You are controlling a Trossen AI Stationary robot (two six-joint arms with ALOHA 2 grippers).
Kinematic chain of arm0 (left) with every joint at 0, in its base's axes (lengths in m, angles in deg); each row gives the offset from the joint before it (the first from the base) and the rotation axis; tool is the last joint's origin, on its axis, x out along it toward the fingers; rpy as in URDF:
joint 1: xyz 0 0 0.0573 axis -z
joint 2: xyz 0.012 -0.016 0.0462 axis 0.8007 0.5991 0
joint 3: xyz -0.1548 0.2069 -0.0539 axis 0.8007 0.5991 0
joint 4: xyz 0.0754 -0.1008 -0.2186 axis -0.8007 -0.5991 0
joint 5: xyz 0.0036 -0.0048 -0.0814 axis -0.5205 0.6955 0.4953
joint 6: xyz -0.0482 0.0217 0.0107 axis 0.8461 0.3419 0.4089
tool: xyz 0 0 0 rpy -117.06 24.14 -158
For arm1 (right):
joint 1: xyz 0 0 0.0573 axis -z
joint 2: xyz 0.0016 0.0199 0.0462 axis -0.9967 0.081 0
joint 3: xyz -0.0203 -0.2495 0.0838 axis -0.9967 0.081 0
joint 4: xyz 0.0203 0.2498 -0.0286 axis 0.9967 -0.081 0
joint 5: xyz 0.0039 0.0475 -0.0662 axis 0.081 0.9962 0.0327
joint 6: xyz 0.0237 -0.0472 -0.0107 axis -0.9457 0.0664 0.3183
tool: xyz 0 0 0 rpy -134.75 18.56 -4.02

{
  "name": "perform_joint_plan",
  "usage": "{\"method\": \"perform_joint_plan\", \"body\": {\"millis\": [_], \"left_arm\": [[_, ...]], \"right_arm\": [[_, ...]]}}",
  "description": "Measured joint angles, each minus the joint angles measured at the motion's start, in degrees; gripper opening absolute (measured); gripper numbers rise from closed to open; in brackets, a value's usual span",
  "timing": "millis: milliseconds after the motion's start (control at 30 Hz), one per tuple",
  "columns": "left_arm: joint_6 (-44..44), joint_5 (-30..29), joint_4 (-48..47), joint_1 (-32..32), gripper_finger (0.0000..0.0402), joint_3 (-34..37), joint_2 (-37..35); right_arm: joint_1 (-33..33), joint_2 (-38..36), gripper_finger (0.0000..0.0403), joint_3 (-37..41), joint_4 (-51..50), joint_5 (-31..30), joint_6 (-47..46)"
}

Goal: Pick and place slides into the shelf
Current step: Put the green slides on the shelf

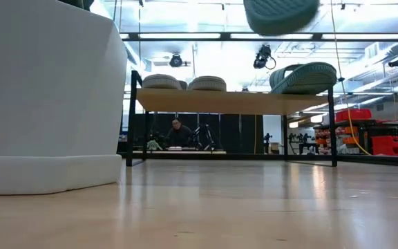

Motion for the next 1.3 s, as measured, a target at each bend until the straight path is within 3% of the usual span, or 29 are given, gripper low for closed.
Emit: {"method": "perform_joint_plan", "body": {"millis": [300,500,700,1000,1300], "left_arm": [[3.16,6.14,9.55,0.00,0.0029,0.06,0.08],[1.34,6.49,6.13,-0.18,0.0028,0.05,-0.96],[1.19,5.41,6.09,-2.50,0.0047,0.06,-1.05],[-1.08,4.08,9.30,-7.79,0.0102,0.06,-1.05],[-16.40,-0.01,19.25,-10.23,0.0179,0.04,-0.65]], "right_arm": [[5.16,1.01,0.0051,-13.62,-9.25,1.10,19.07],[8.10,1.59,0.0051,-25.51,-24.61,3.28,26.22],[10.53,3.98,0.0051,-38.29,-28.58,3.58,37.12],[11.99,9.18,0.0051,-52.88,-33.77,9.99,46.30],[12.67,11.95,0.0051,-54.33,-35.46,11.10,49.26]]}}
